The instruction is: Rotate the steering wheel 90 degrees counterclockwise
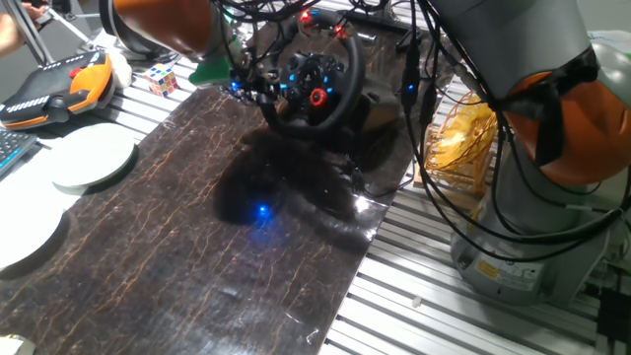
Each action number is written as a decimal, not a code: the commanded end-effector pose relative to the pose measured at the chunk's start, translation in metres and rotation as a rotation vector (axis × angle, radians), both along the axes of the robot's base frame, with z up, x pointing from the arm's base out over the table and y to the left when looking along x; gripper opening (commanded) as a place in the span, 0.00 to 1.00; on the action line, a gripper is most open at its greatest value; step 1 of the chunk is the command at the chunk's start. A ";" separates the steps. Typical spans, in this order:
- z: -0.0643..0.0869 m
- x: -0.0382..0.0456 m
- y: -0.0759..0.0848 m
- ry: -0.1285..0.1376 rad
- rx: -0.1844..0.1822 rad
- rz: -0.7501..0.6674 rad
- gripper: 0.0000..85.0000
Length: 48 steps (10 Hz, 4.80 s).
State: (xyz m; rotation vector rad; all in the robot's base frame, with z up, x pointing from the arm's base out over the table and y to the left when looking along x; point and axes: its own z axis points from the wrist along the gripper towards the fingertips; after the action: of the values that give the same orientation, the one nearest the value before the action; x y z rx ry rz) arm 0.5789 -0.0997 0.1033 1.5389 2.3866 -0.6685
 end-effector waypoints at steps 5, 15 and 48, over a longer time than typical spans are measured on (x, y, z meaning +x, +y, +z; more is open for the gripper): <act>-0.006 -0.0094 0.009 0.036 0.016 0.062 0.01; -0.012 -0.0260 0.023 0.081 0.031 0.100 0.17; 0.067 0.0182 -0.075 -0.305 -0.089 -0.491 0.52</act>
State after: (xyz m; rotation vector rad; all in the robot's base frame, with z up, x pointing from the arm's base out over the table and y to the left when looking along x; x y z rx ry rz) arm 0.5971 -0.1749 0.1698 2.0383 1.7486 -0.5653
